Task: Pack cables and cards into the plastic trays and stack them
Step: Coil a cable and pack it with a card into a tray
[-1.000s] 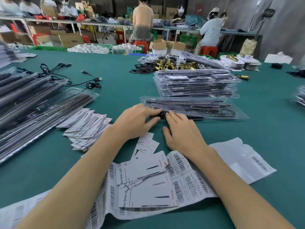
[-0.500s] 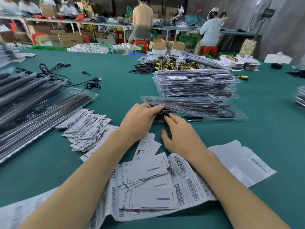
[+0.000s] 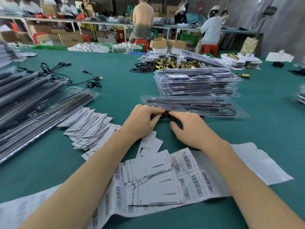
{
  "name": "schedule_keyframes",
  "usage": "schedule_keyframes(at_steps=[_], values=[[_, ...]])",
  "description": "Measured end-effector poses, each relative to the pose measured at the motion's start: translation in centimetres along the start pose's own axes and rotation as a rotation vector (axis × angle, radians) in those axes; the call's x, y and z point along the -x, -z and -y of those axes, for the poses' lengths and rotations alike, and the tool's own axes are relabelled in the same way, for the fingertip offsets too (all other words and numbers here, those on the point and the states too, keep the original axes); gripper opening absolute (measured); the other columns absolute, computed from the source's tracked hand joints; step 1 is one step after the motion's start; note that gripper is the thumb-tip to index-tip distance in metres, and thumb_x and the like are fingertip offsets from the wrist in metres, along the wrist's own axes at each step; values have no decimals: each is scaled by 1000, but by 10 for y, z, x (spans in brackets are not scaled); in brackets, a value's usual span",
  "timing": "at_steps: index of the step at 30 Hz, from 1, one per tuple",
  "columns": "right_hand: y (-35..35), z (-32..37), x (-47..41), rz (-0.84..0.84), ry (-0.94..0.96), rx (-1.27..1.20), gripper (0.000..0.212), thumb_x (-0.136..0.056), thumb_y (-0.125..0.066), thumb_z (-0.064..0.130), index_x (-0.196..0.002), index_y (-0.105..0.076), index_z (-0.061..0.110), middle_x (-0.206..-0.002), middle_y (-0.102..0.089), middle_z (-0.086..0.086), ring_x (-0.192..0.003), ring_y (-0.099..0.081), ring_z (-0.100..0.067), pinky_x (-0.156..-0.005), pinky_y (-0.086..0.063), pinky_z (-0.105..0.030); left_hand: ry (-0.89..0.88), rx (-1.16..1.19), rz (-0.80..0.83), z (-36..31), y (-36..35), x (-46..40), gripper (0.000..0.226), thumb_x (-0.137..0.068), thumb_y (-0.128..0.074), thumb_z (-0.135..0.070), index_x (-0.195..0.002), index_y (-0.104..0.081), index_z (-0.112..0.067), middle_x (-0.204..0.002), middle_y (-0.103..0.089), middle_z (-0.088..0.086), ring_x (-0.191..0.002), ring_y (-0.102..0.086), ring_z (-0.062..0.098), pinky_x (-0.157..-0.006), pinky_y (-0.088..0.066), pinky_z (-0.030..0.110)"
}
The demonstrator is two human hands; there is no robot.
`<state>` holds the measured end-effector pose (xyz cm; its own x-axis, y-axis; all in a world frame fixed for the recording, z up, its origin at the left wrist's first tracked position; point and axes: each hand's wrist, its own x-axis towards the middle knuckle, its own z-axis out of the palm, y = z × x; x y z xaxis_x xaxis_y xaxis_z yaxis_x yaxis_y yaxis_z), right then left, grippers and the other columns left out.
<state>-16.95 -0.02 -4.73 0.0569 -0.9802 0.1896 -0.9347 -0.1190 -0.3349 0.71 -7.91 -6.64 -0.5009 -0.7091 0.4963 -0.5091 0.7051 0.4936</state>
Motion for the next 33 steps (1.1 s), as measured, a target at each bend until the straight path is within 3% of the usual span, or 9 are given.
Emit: schedule_keyframes(at_steps=[3,9,13,16,19,22,25,30,33], values=[[5,-7,-1,13,-18,-60,40,-100,-52,28,-139,-60,25,-132,-66,5,-109,-51,-13,-88,-32,-14,0,-76,24,0,0,-2,33,-94,-61,-9,-117,-75,-27,-107,-77,-3,-100,-71,23,-87,-54,37],[0,3,0,-127,1,-35,29,-93,-58,26,-117,-73,22,-105,-76,2,-100,-66,-20,-88,-54,-37,-69,-169,150,-3,2,-2,47,-96,-50,-5,-127,-69,-34,-108,-76,-1,-97,-67,29,-82,-53,42],[2,16,2,-216,61,-35,16,-87,-66,32,-98,-78,30,-91,-75,14,-90,-62,-11,-77,-52,-31,-96,-112,225,-2,6,-2,50,-94,-47,-2,-124,-69,-36,-106,-76,-9,-92,-65,20,-81,-52,39],[8,21,-1,42,13,-238,10,-81,-77,38,-86,-80,30,-76,-72,21,-74,-63,5,-67,-45,-12,-128,-63,262,-2,8,0,43,-93,-46,-5,-116,-70,-32,-97,-74,-12,-83,-61,15,-77,-51,37],[10,25,0,214,-35,-304,24,-67,-88,44,-85,-80,30,-78,-73,21,-77,-62,13,-63,-42,-2,-143,-45,264,-1,8,3,40,-94,-47,-9,-120,-68,-30,-100,-74,-12,-87,-64,14,-79,-50,36],[8,35,0,211,-45,-217,36,-52,-92,49,-77,-77,29,-77,-72,16,-78,-66,4,-71,-54,-16,-150,-27,244,1,7,4,41,-92,-50,-8,-119,-69,-32,-96,-74,-12,-83,-63,14,-77,-51,36],[7,41,-2,230,-87,-201,32,-51,-93,45,-70,-72,32,-77,-71,14,-82,-68,-6,-79,-59,-32,-141,-20,250,1,7,4,41,-95,-50,-11,-124,-67,-34,-101,-74,-14,-90,-64,12,-80,-51,37],[9,31,-1,262,-229,-350,31,-54,-95,36,-74,-75,25,-71,-72,12,-74,-66,-8,-73,-56,-29,-108,-79,297,7,10,0,41,-102,-48,-17,-140,-59,-29,-135,-64,-13,-124,-58,11,-105,-45,33],[18,17,0,253,-290,-533,28,-64,-93,33,-79,-72,22,-73,-71,5,-66,-61,-13,-69,-49,-31,-69,-104,373,9,14,-5,39,-107,-41,-33,-144,-54,-33,-143,-57,-15,-131,-52,9,-109,-40,30]])
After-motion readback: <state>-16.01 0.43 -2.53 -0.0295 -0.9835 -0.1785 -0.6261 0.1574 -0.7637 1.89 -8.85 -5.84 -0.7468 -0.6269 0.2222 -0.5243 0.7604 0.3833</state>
